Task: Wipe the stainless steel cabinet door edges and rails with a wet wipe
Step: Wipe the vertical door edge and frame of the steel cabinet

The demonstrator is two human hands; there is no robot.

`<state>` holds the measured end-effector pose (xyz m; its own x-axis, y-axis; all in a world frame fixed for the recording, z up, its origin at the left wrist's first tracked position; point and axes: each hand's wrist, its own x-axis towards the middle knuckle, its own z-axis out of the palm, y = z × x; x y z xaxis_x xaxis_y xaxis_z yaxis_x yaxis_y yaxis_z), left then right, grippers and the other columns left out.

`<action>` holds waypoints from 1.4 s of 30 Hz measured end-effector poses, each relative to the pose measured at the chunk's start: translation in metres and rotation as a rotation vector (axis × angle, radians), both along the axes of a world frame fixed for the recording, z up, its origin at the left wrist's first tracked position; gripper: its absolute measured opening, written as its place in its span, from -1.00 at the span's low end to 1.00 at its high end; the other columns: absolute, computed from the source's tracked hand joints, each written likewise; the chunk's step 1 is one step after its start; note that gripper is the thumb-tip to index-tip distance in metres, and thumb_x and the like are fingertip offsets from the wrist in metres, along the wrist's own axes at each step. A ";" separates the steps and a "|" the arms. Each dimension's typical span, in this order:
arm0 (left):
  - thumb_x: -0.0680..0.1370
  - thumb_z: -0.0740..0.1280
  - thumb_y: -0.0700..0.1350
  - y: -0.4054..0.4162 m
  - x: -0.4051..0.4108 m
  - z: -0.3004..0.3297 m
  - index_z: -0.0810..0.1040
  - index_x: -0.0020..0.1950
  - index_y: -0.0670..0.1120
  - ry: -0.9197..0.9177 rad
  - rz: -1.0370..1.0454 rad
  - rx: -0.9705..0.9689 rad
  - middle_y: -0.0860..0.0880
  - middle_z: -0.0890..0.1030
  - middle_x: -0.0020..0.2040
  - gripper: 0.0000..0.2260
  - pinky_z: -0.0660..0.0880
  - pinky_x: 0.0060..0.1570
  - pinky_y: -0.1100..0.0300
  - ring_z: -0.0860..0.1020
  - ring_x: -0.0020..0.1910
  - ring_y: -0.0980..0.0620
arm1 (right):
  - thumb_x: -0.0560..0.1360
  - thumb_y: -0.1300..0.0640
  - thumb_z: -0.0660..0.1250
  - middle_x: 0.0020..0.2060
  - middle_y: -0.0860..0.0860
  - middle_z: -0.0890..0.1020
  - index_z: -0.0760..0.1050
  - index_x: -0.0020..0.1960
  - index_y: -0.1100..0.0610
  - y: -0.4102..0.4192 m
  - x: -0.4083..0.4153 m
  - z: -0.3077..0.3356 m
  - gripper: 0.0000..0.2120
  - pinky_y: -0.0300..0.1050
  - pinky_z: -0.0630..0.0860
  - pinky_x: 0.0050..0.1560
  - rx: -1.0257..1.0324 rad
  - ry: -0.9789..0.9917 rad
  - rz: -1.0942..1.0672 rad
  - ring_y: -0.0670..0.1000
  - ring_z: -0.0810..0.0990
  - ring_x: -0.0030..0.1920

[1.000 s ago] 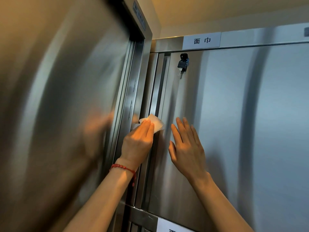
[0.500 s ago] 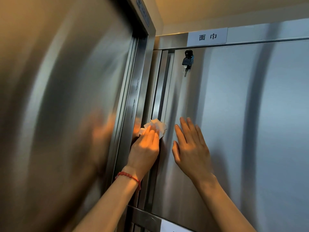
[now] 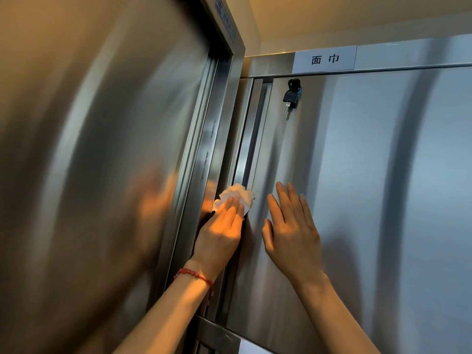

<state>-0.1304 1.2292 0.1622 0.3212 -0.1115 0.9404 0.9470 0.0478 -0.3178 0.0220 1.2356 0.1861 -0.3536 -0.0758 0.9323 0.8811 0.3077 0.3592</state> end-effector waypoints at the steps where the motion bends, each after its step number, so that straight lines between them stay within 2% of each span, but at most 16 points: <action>1: 0.45 0.16 -0.38 -0.001 0.001 0.000 0.62 0.03 -0.32 -0.007 -0.018 0.009 -0.24 0.64 0.00 -0.71 0.49 0.09 0.09 0.61 0.06 -0.10 | 0.55 0.11 0.06 0.33 0.23 0.43 0.48 0.29 0.27 -0.001 0.000 0.000 -0.57 0.17 0.31 0.35 -0.009 -0.001 -0.002 0.23 0.36 0.37; 4: 0.36 0.38 -0.44 -0.003 0.001 -0.002 0.63 0.01 -0.33 -0.042 -0.068 0.005 -0.25 0.65 -0.02 -0.76 0.54 0.01 0.07 0.62 0.03 -0.12 | 0.52 0.10 0.08 0.33 0.23 0.44 0.48 0.29 0.26 -0.002 0.000 0.000 -0.56 0.16 0.28 0.37 -0.020 -0.009 -0.003 0.22 0.36 0.37; 6: 0.21 0.51 -0.46 -0.004 0.002 -0.003 0.63 -0.01 -0.34 -0.080 -0.093 -0.051 -0.26 0.65 -0.03 -0.64 0.55 -0.02 0.05 0.63 0.02 -0.13 | 0.50 0.15 0.22 0.33 0.23 0.44 0.49 0.28 0.27 0.000 0.001 0.000 -0.61 0.17 0.25 0.37 -0.016 -0.010 0.002 0.23 0.36 0.37; 8: 0.16 0.55 -0.44 -0.004 0.005 -0.001 0.62 0.00 -0.34 -0.101 -0.102 -0.096 -0.26 0.64 -0.02 -0.57 0.55 -0.02 0.06 0.62 0.02 -0.12 | 0.46 0.16 0.32 0.33 0.23 0.44 0.50 0.28 0.27 0.002 0.001 0.000 -0.59 0.18 0.24 0.37 -0.022 -0.010 0.005 0.24 0.35 0.37; 11: 0.16 0.56 -0.42 -0.001 0.007 0.008 0.61 0.03 -0.34 -0.132 -0.121 -0.124 -0.28 0.63 0.01 -0.55 0.57 -0.01 0.07 0.61 0.05 -0.13 | 0.45 0.13 0.29 0.32 0.23 0.44 0.50 0.27 0.27 0.002 0.001 0.000 -0.58 0.18 0.27 0.36 -0.018 -0.009 -0.006 0.23 0.36 0.37; 16: 0.28 0.44 -0.46 0.008 0.007 0.014 0.59 0.06 -0.35 -0.134 -0.125 -0.051 -0.30 0.60 0.06 -0.65 0.56 0.01 0.05 0.59 0.08 -0.14 | 0.52 0.16 0.19 0.32 0.23 0.44 0.50 0.28 0.26 0.004 0.000 0.000 -0.63 0.16 0.26 0.37 0.006 -0.002 -0.018 0.22 0.36 0.37; 19: 0.27 0.46 -0.45 0.010 0.008 0.010 0.58 0.08 -0.35 -0.148 -0.133 -0.067 -0.30 0.59 0.09 -0.62 0.57 0.00 0.04 0.58 0.10 -0.15 | 0.51 0.09 0.08 0.33 0.22 0.44 0.49 0.28 0.26 0.003 -0.001 0.000 -0.56 0.15 0.27 0.37 0.006 -0.004 -0.031 0.21 0.36 0.38; 23: 0.27 0.47 -0.44 0.010 0.008 0.008 0.59 0.09 -0.34 -0.144 -0.119 -0.078 -0.29 0.59 0.10 -0.61 0.57 0.01 0.05 0.58 0.12 -0.14 | 0.51 0.08 0.06 0.33 0.22 0.44 0.48 0.29 0.27 0.002 -0.002 0.000 -0.54 0.17 0.29 0.35 0.012 0.002 -0.045 0.22 0.36 0.37; 26: 0.35 0.36 -0.44 0.009 0.007 0.015 0.59 0.08 -0.35 -0.121 -0.125 -0.041 -0.29 0.59 0.09 -0.70 0.55 0.03 0.05 0.58 0.10 -0.14 | 0.53 0.08 0.05 0.33 0.22 0.44 0.47 0.30 0.27 0.004 -0.002 0.000 -0.54 0.18 0.29 0.35 0.019 -0.003 -0.072 0.22 0.36 0.37; 30: 0.28 0.45 -0.45 0.008 0.005 0.025 0.59 0.06 -0.36 -0.122 -0.147 -0.038 -0.29 0.60 0.07 -0.65 0.55 -0.01 0.04 0.59 0.09 -0.16 | 0.54 0.07 0.04 0.33 0.22 0.43 0.43 0.33 0.29 0.004 -0.005 0.002 -0.52 0.18 0.33 0.33 0.027 0.009 -0.099 0.23 0.36 0.36; 32: 0.39 0.29 -0.41 0.007 0.004 0.023 0.60 0.06 -0.34 -0.097 -0.141 -0.019 -0.28 0.60 0.08 -0.74 0.53 0.03 0.08 0.59 0.10 -0.13 | 0.54 0.06 0.04 0.33 0.23 0.42 0.40 0.35 0.30 0.004 -0.006 0.003 -0.51 0.17 0.32 0.33 0.022 0.022 -0.110 0.22 0.36 0.37; 34: 0.42 0.15 -0.36 0.007 0.004 0.020 0.61 0.06 -0.31 -0.073 -0.115 -0.030 -0.25 0.61 0.08 -0.68 0.51 0.08 0.11 0.59 0.11 -0.10 | 0.54 0.06 0.04 0.34 0.23 0.42 0.40 0.34 0.31 0.004 -0.007 0.003 -0.51 0.17 0.32 0.33 0.020 0.030 -0.114 0.22 0.36 0.37; 42: 0.46 0.07 -0.31 0.004 0.002 0.036 0.61 0.11 -0.23 -0.006 0.020 -0.052 -0.18 0.61 0.10 -0.63 0.52 0.12 0.15 0.56 0.16 -0.05 | 0.54 0.06 0.04 0.33 0.23 0.43 0.43 0.32 0.30 0.004 -0.008 0.003 -0.52 0.18 0.33 0.33 0.020 0.035 -0.108 0.22 0.36 0.36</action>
